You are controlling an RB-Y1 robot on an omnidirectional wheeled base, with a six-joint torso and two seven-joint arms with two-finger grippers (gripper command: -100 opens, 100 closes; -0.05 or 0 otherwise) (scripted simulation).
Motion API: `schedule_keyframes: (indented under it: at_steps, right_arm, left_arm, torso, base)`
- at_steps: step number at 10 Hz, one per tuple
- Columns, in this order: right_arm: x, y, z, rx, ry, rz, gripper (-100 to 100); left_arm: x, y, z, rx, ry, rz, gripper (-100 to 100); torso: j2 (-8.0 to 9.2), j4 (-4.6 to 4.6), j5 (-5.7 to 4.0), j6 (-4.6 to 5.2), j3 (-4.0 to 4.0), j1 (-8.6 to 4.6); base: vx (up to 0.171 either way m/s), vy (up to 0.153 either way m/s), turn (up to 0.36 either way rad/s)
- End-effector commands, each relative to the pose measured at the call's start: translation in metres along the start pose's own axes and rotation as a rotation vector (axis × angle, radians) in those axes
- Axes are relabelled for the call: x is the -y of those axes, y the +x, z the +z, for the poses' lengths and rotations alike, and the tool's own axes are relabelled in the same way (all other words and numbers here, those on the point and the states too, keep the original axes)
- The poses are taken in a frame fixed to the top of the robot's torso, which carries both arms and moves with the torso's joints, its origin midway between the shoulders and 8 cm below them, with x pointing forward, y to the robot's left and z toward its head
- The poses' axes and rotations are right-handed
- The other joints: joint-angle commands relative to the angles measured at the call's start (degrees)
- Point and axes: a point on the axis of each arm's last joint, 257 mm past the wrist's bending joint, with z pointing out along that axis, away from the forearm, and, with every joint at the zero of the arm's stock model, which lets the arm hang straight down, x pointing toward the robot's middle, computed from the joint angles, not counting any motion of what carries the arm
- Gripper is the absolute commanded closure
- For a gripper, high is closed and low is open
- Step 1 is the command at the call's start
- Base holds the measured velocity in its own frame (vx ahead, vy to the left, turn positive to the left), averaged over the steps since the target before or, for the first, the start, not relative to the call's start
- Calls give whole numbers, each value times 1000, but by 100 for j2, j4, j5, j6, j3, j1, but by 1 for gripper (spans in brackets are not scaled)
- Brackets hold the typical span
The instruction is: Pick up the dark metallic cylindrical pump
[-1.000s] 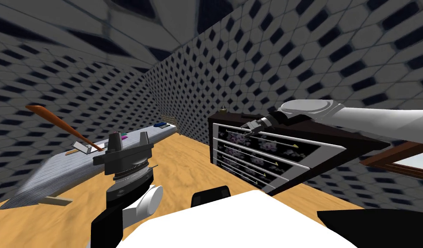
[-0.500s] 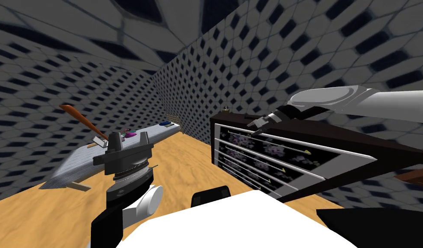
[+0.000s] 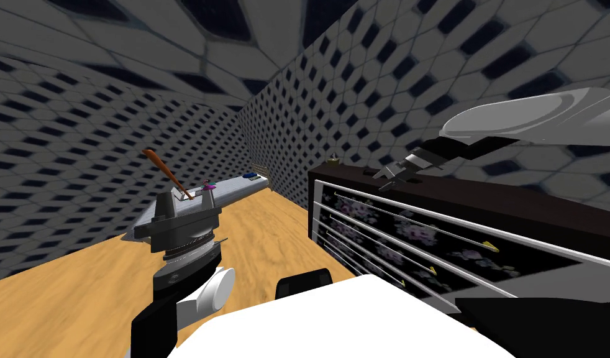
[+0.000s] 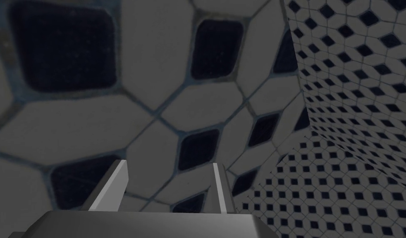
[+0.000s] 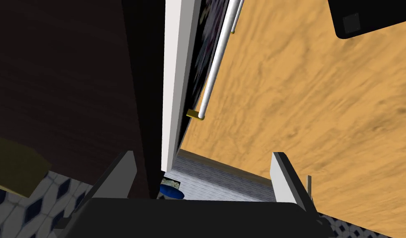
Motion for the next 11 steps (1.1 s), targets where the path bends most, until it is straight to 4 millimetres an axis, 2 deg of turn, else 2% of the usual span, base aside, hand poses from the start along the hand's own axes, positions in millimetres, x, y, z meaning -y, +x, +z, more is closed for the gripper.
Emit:
schedule_keyframes:
  at_steps: [1,3,4,5,6,8,10,11]
  right_arm:
    - [5,26,-20,-81,30,55,-100]
    - [6,27,-24,-90,38,56,-100]
    - [7,49,-44,-157,62,110,-100]
    - [8,49,-44,-159,63,110,-100]
    - [7,70,-63,-221,83,168,-100]
    - [7,70,-63,-221,83,168,-100]
    - [-2,109,-93,-326,103,284,-100]
    - [-2,109,-93,-326,103,284,-100]
  left_arm:
    - [0,0,0,0,0,0,0]
    - [0,0,0,0,0,0,0]
    - [0,0,0,0,0,0,0]
    - [0,0,0,0,0,0,0]
    - [0,0,0,0,0,0,0]
    - [0,0,0,0,0,0,0]
    - [0,0,0,0,0,0,0]
    - [0,0,0,0,0,0,0]
  torso:
    - [0,0,0,0,0,0]
    - [0,0,0,-2,0,-1]
    - [7,2,2,0,4,15]
    - [6,1,5,-7,3,11]
    - [2,0,1,-1,1,7]
    - [-6,-3,-3,-2,-4,-3]
    - [1,-1,3,-6,0,12]
    - [-6,-3,-2,-7,-4,-15]
  base:
    - [45,-97,216]
    - [23,-64,65]
    - [26,-67,285]
    - [30,-80,138]
    - [61,-100,228]
    - [28,-72,64]
    - [37,-103,297]
    - [31,-142,137]
